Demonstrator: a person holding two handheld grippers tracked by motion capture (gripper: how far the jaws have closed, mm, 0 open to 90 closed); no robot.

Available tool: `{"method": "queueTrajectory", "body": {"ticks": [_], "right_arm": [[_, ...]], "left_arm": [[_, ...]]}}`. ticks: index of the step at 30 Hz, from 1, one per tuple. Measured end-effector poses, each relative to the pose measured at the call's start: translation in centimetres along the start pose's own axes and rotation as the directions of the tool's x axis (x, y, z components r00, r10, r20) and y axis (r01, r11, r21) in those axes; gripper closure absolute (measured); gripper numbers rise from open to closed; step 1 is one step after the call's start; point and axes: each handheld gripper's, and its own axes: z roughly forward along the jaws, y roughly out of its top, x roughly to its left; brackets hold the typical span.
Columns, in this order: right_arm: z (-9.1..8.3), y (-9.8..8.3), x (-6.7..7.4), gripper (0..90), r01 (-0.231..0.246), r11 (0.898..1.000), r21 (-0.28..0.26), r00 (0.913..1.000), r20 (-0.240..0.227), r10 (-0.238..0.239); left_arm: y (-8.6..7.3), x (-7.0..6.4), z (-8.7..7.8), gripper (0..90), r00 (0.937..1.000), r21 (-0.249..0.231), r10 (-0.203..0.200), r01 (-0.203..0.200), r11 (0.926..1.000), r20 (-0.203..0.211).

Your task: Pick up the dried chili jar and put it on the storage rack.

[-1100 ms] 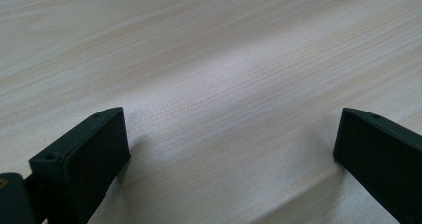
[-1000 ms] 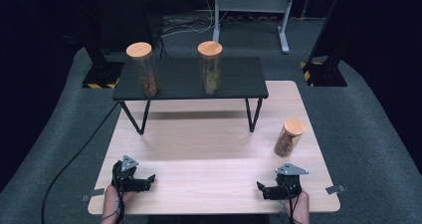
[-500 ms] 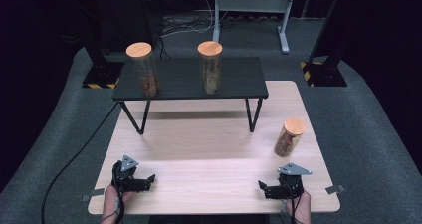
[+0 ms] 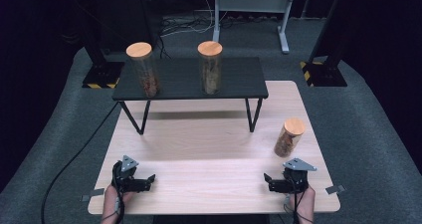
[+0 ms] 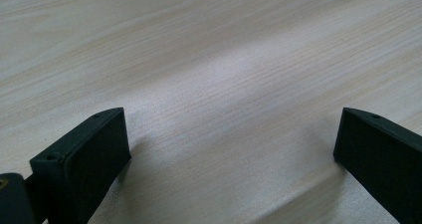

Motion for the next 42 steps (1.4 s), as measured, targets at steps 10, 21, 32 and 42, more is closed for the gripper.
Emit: {"method": "queueTrajectory", "body": {"ticks": [10, 21, 32, 42], "right_arm": [[-0.8, 1.4, -2.2, 0.0, -0.018, 0.999, -0.044, 0.9983, 0.054, 0.020], [-0.1, 2.9, -4.1, 0.0, -0.084, 0.992, -0.099, 0.9890, 0.113, 0.095], [0.8, 4.0, -4.3, 0.0, -0.070, 0.990, -0.120, 0.9886, 0.124, 0.085], [1.5, 5.0, -4.6, 0.0, -0.085, 0.984, -0.155, 0.9850, 0.136, 0.107]], "left_arm": [[0.0, 0.0, 0.0, 0.3, 1.0000, -0.001, 0.006, -0.006, 1.0000, 0.001], [0.0, 0.0, 0.0, 0.3, 1.0000, -0.001, 0.005, -0.005, 1.0000, 0.000], [0.0, 0.0, 0.0, 0.3, 1.0000, -0.001, 0.006, -0.006, 1.0000, 0.000], [0.0, 0.0, 0.0, 0.3, 1.0000, -0.001, 0.005, -0.005, 1.0000, 0.001]]}}
